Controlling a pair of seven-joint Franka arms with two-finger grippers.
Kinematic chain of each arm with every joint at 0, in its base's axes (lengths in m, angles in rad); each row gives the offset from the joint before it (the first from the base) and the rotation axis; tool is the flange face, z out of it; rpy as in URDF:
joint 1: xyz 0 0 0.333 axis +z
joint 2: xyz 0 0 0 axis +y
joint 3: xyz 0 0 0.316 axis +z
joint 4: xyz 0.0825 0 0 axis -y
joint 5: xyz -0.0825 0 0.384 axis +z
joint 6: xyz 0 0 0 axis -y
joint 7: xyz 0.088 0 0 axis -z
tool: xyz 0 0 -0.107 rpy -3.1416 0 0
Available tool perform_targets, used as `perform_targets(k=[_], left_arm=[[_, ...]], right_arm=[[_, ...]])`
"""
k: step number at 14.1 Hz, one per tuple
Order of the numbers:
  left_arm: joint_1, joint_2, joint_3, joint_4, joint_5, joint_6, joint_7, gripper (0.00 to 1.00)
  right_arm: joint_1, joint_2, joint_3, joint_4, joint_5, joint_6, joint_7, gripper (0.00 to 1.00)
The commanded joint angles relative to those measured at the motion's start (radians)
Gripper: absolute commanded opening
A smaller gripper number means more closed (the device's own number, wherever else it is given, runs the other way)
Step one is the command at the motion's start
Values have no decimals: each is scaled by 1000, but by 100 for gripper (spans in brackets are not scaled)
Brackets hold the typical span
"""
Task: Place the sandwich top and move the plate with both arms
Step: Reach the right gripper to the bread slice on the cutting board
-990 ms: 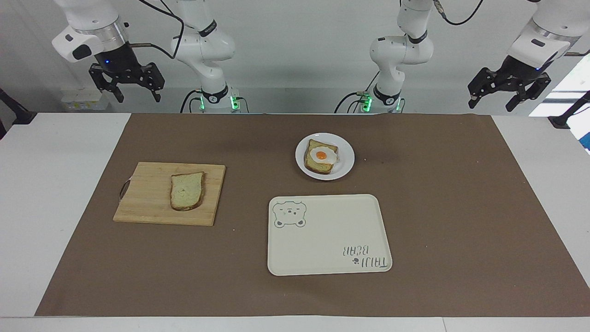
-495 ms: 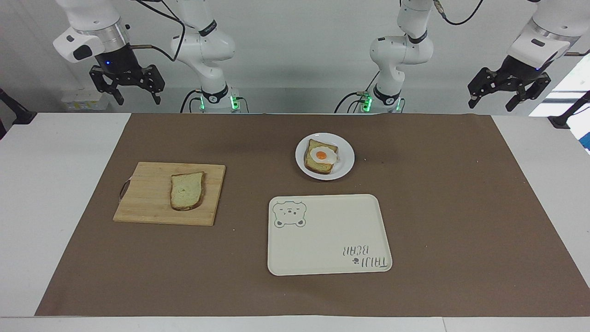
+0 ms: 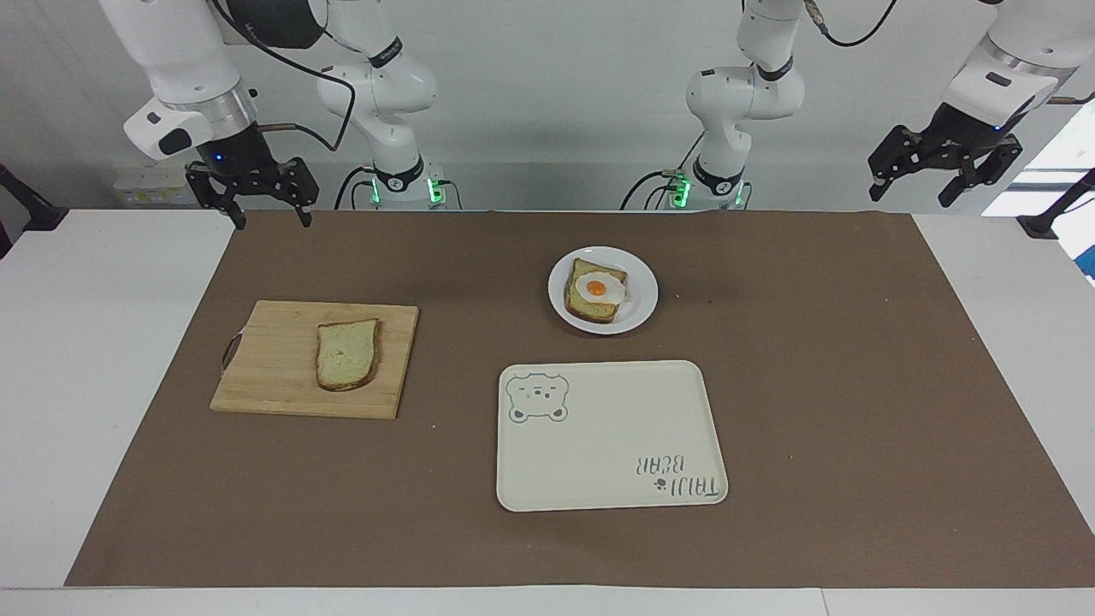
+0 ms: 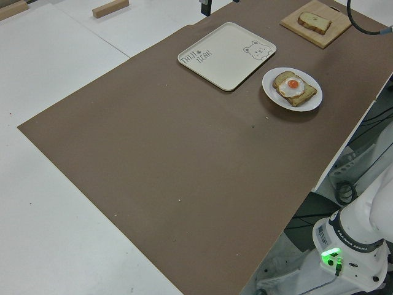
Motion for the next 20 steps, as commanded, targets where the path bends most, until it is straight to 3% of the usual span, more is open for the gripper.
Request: perform_targets(k=[1, 8, 11, 20], left_arm=[[2, -8, 0, -2, -7, -16, 5, 100], [2, -9, 0, -2, -9, -17, 2, 100], [2, -9, 0, -2, -9, -17, 2, 100], [2, -9, 0, -2, -9, -16, 3, 100]], right_arm=[[-9, 8, 3, -71, 28, 87, -22, 100], [-34, 145, 3, -75, 79, 230, -89, 100], [-73, 214, 3, -94, 178, 299, -160, 100], [-100, 292, 3, -246, 207, 527, -327, 100]])
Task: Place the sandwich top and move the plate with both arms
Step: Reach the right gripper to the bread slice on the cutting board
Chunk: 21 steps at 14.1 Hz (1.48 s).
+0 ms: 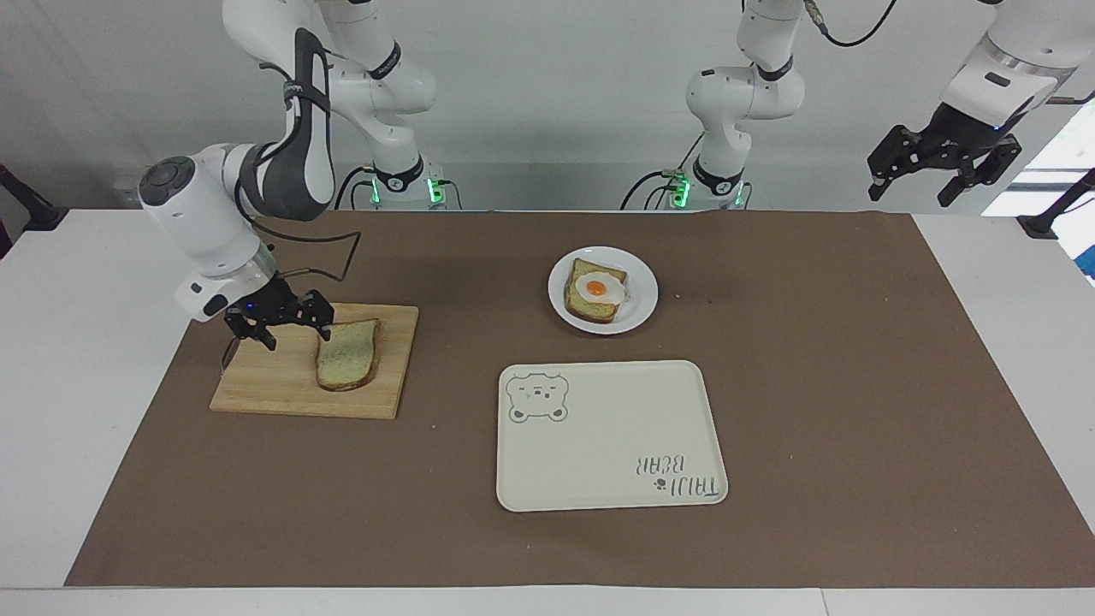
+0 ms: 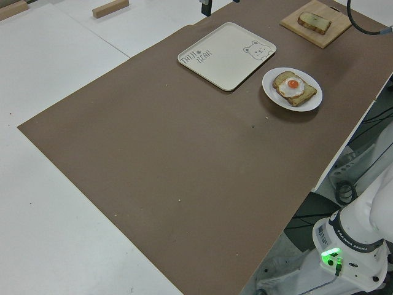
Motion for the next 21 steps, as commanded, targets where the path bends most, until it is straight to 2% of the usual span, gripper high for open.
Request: perform_targets(k=[1, 9, 13, 14, 16, 18, 19, 21], left_arm=[[2, -9, 0, -2, -8, -13, 3, 100], [2, -9, 0, -2, -8, -13, 2, 100], [2, -9, 0, -2, -8, -13, 2, 100], [2, -9, 0, -2, -8, -13, 2, 100], [2, -9, 0, -2, -8, -13, 2, 100], [2, -9, 0, -2, -8, -13, 2, 100], [2, -9, 0, -2, -8, -13, 2, 100], [1, -9, 0, -2, -8, -13, 2, 100]], right_arm=[[-15, 11, 8, -56, 38, 72, -64, 100], [-14, 74, 8, -107, 62, 137, -87, 100], [-1, 77, 8, -116, 62, 152, -87, 100], [-1, 77, 8, -124, 62, 154, -87, 86], [0, 78, 8, -127, 62, 154, -87, 40], [0, 78, 8, -127, 62, 154, -78, 4], [0, 78, 8, -127, 62, 151, -69, 0], [0, 80, 8, -126, 62, 151, -31, 0]])
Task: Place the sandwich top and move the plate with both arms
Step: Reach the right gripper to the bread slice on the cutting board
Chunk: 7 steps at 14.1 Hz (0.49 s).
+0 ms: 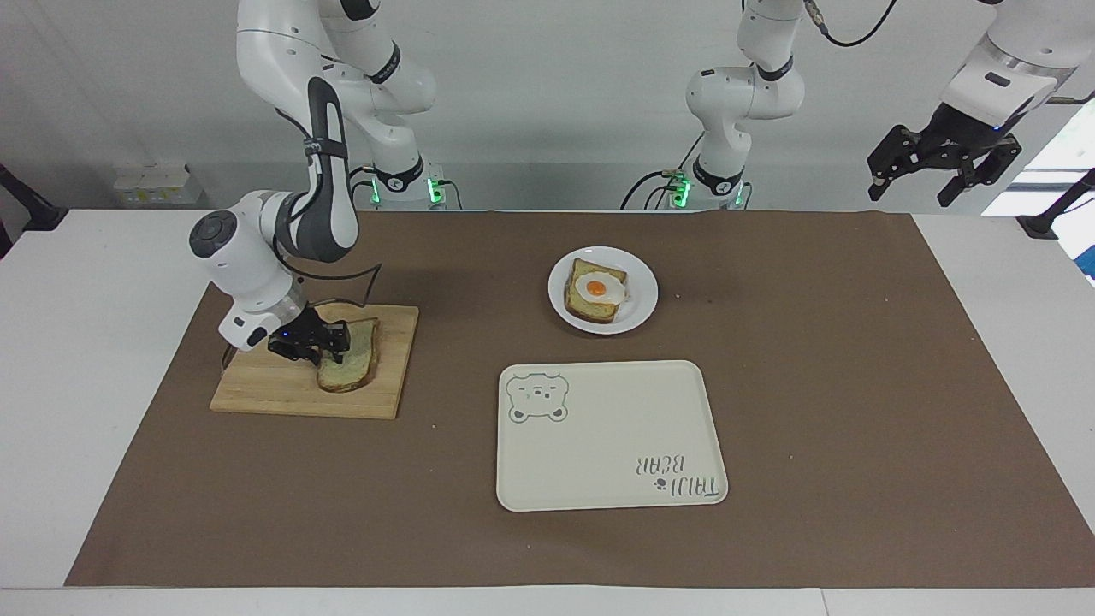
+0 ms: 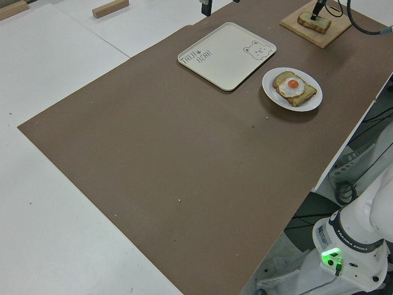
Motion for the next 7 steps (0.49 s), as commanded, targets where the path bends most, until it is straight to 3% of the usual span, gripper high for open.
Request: perform_targets(k=[1, 7], left_arm=[[1, -9, 0, -2, -8, -14, 2, 100], [1, -9, 0, -2, -8, -13, 0, 100]], right_arm=[[-4, 6, 0, -19, 19, 17, 16, 0], [-4, 0, 0, 22, 19, -10, 12, 0]])
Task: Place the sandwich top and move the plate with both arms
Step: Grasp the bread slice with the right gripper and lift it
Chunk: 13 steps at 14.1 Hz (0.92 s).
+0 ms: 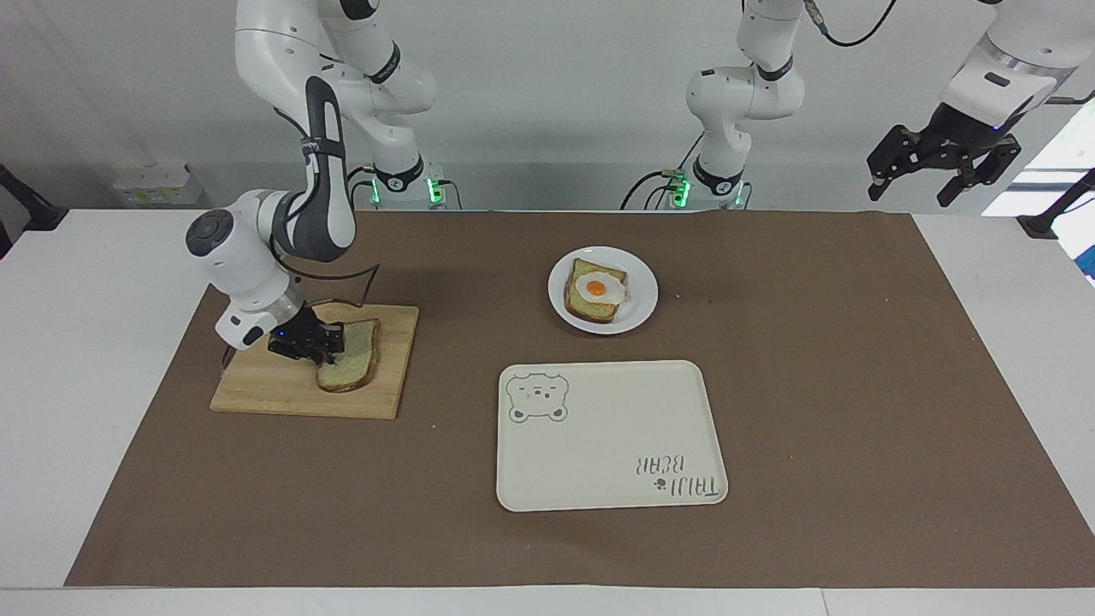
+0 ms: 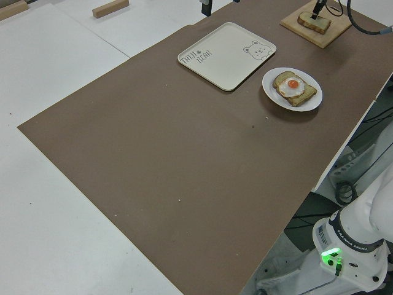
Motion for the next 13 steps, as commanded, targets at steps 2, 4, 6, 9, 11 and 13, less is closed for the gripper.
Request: perform_targets(k=[2, 4, 6, 9, 11, 13], left_arm=[[1, -9, 1, -2, -8, -14, 0, 100], [-4, -9, 1, -2, -8, -12, 0, 100], [-6, -9, 1, -2, -8, -12, 0, 100], [-6, -9, 1, -2, -8, -12, 0, 100], [-7, -9, 1, -2, -8, -11, 0, 100], [-7, -9, 1, -2, -8, -11, 0, 100]], right_arm=[[-3, -8, 2, 53, 18, -61, 4, 0], [-3, -25, 2, 76, 18, -95, 4, 0], [-3, -48, 3, 101, 18, -141, 4, 0], [-3, -70, 11, 158, 18, -240, 26, 0], [-2, -77, 14, 197, 18, -309, 61, 0], [14, -78, 32, 240, 18, -361, 114, 0]])
